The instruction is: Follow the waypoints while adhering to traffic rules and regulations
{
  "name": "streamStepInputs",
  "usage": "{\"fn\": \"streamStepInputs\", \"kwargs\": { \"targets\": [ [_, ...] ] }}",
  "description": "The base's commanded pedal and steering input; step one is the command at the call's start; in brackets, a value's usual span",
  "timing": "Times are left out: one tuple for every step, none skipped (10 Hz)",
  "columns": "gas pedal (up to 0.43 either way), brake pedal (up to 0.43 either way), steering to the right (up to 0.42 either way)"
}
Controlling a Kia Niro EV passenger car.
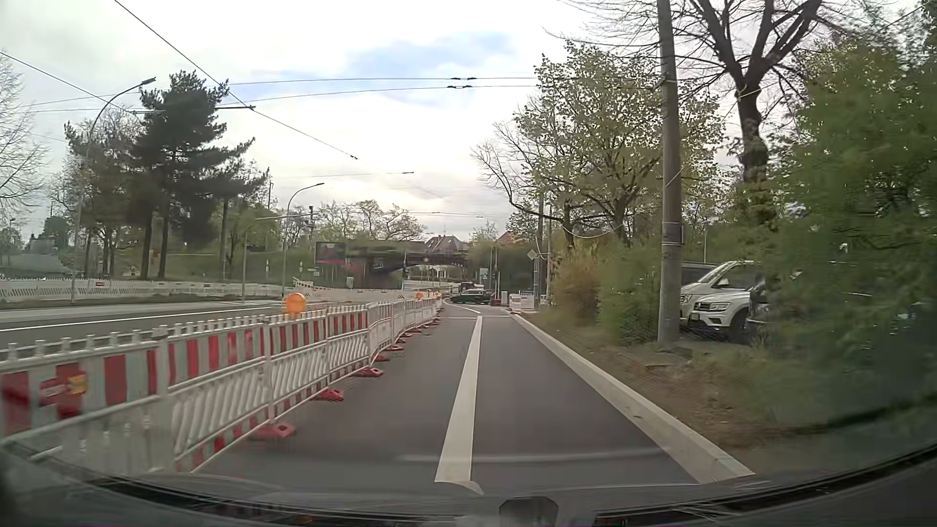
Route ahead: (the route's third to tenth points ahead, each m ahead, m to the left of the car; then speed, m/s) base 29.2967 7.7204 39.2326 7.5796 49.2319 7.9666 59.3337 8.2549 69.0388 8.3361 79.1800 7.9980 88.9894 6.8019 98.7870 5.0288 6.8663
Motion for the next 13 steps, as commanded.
{"fn": "streamStepInputs", "kwargs": {
  "targets": [
    [0.059, 0.000, 0.003],
    [0.059, 0.000, 0.003],
    [0.059, 0.000, 0.004],
    [0.059, 0.000, 0.004],
    [0.059, 0.000, 0.004],
    [0.047, 0.000, 0.004],
    [0.047, 0.000, 0.004],
    [0.047, 0.000, 0.004],
    [0.047, 0.000, 0.005],
    [0.047, 0.000, 0.005],
    [0.047, 0.000, 0.005],
    [0.047, 0.000, 0.005],
    [0.047, 0.000, 0.005]
  ]
}}
